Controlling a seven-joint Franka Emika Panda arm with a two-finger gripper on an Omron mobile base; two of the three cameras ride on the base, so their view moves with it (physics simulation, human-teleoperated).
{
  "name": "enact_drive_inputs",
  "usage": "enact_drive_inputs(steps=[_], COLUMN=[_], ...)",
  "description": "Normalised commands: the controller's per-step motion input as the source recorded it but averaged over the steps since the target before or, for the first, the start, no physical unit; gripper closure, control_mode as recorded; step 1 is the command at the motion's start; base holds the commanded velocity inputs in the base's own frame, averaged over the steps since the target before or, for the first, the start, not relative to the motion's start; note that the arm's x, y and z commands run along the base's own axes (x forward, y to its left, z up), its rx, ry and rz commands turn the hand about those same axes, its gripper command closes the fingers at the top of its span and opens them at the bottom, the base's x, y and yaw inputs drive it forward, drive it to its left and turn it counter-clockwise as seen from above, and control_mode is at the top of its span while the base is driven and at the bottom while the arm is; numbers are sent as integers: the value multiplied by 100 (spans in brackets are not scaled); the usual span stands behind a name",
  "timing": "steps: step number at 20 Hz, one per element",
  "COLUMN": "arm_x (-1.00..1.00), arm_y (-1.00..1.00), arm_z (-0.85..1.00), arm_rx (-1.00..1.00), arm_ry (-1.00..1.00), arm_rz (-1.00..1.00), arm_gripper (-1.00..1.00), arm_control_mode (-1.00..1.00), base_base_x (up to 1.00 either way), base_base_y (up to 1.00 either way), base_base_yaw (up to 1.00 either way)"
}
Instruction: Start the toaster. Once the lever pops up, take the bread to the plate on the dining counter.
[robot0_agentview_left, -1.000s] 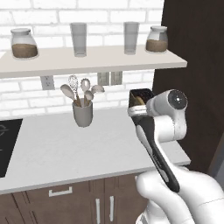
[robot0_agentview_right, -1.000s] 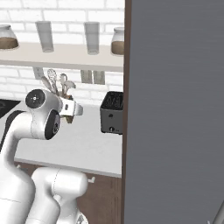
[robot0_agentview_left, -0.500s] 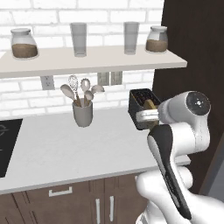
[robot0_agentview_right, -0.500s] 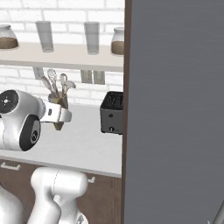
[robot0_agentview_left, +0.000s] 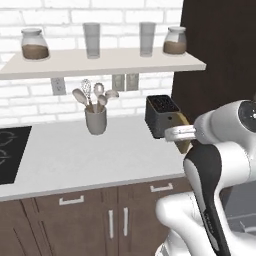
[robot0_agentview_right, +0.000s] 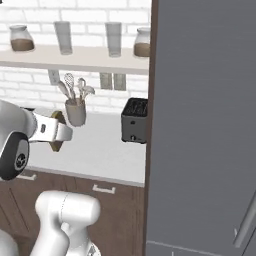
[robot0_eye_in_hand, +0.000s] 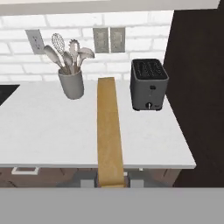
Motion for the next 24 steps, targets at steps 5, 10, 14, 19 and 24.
enact_drive_inputs(steps=[5,10,14,19,24], arm_x=[0,0,0,0,0], arm_y=[0,0,0,0,0], arm_z=[0,0,0,0,0], arm_rx=[0,0,0,0,0], arm_ry=[0,0,0,0,0], arm_rz=[0,0,0,0,0], arm_gripper=[100,100,100,100,100], arm_control_mode=[100,100,100,100,100], base_base_x=[-30,-2,0,0,0], base_base_y=[68,69,10,0,2], base_base_yaw=[41,82,100,100,100])
